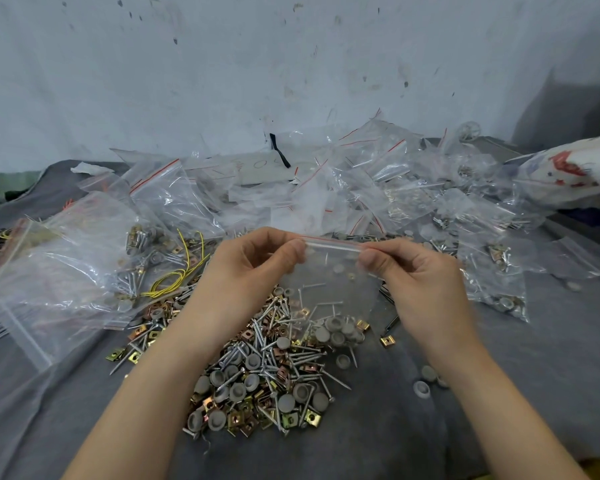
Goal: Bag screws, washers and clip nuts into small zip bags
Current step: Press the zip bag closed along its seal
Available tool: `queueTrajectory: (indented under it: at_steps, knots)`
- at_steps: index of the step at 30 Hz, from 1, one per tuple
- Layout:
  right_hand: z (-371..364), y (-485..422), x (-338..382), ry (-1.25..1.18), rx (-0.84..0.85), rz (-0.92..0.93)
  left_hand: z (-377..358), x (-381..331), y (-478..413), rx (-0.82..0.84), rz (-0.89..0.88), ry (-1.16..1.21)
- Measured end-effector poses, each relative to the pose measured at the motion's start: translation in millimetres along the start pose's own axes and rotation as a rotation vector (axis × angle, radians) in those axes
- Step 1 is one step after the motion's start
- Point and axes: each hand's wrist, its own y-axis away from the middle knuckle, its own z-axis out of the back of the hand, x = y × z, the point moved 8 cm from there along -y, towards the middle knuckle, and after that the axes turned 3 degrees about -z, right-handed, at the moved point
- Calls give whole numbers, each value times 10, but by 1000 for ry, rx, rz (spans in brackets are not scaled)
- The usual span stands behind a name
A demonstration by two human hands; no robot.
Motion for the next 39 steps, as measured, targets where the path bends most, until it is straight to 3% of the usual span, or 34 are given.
queueTrajectory:
  at_steps: [7,13,17,24,39]
  knots:
    - [-71,19,-50,-50,-3,-15,-124,-123,-7,-7,-83,-82]
    - [-160,42,-30,-34,54,18,-332,-413,35,76,-333,-667]
    - [-150,56,26,-3,45,70,-363,-511,79,-3,-376,-825]
    - [-123,118,-9,39,-71,38,-434,-553,131,-131,-358,-881]
    - [-2,-14,7,63,-121,5,-473,-490,74,-20,-204,-742]
